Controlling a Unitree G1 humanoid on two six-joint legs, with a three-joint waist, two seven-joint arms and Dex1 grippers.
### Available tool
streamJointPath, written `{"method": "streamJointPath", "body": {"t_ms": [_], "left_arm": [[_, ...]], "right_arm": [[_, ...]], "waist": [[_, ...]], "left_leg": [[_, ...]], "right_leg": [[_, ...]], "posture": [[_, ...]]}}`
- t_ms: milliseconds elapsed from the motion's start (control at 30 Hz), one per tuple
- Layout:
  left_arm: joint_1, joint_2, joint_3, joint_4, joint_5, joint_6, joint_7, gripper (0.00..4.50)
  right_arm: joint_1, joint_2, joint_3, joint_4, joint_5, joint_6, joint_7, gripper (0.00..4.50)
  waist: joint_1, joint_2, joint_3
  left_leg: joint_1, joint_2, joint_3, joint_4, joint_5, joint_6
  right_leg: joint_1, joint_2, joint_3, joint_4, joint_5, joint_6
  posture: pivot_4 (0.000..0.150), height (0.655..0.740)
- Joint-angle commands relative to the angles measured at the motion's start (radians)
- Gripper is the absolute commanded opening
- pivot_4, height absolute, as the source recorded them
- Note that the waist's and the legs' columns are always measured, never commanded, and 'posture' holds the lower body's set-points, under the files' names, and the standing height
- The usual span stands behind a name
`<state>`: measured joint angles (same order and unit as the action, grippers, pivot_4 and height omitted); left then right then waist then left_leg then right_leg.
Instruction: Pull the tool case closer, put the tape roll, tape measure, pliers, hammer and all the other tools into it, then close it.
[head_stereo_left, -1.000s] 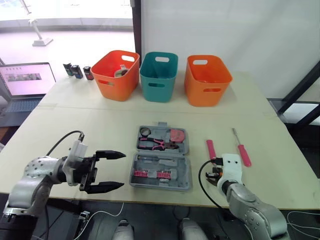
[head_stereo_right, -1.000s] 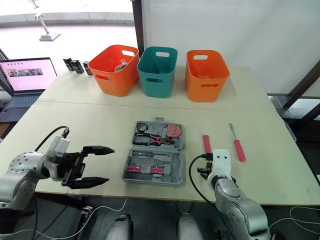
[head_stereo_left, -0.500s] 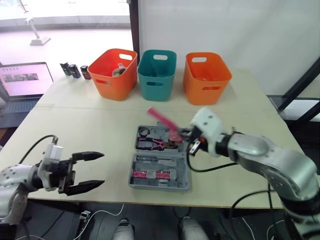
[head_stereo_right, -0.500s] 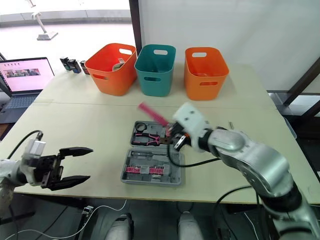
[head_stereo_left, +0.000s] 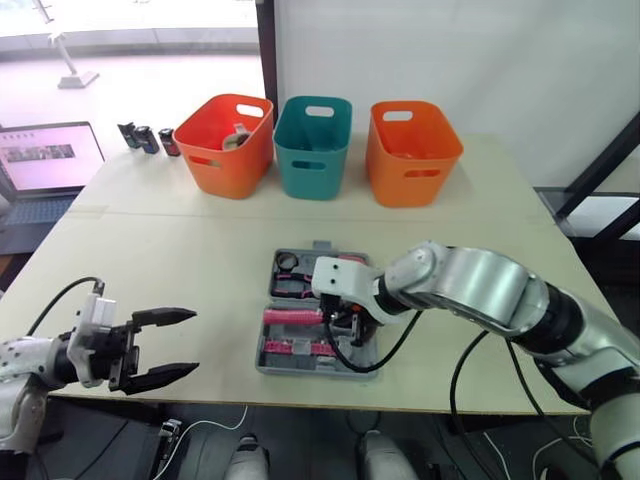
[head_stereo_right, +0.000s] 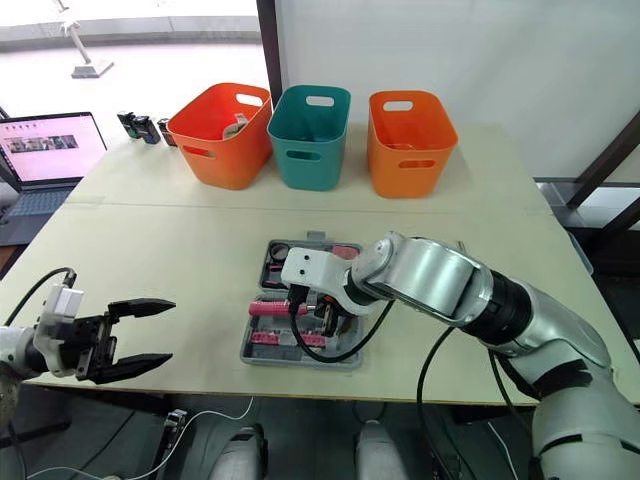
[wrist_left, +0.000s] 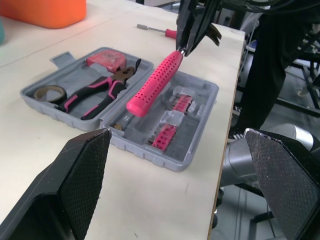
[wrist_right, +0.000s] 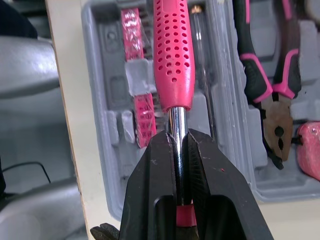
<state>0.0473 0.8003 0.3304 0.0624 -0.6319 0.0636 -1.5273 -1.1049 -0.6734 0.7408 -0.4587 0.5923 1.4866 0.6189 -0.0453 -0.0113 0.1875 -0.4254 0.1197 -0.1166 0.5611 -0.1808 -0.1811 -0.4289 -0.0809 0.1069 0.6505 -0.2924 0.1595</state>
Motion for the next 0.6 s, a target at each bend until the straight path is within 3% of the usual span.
{"method": "streamJointPath", "body": {"t_ms": [33,233,600], "left_arm": [[0.008,0.001,0.019,-0.02,-0.004,-0.022,-0.005,4.5],[0.023,-0.007,0.007,-0.034,-0.008,-0.023,-0.007,4.5],[0.03,-0.019,-0.001,-0.082,-0.013,0.0,0.013,4.5]], "right_arm": [[-0.064,0.022,0.019,-0.005,-0.003,0.051,0.02,0.03],[-0.137,0.054,0.078,0.027,-0.013,0.098,0.035,0.03],[-0.127,0.111,0.11,0.118,-0.049,0.084,0.018,0.03]], "waist": [[0.0,0.0,0.0],[-0.002,0.0,0.0],[-0.001,0.0,0.0]], "left_leg": [[0.0,0.0,0.0,0.0,0.0,0.0],[0.0,0.0,0.0,0.001,0.001,0.0],[0.0,0.0,0.0,0.001,0.002,0.0]], "right_leg": [[-0.001,0.0,0.0,0.001,0.0,0.0],[-0.001,0.0,0.0,0.001,-0.001,-0.003],[0.0,0.0,0.0,0.001,-0.001,-0.002]], "posture": [[0.15,0.74],[0.15,0.74],[0.15,0.74]]}}
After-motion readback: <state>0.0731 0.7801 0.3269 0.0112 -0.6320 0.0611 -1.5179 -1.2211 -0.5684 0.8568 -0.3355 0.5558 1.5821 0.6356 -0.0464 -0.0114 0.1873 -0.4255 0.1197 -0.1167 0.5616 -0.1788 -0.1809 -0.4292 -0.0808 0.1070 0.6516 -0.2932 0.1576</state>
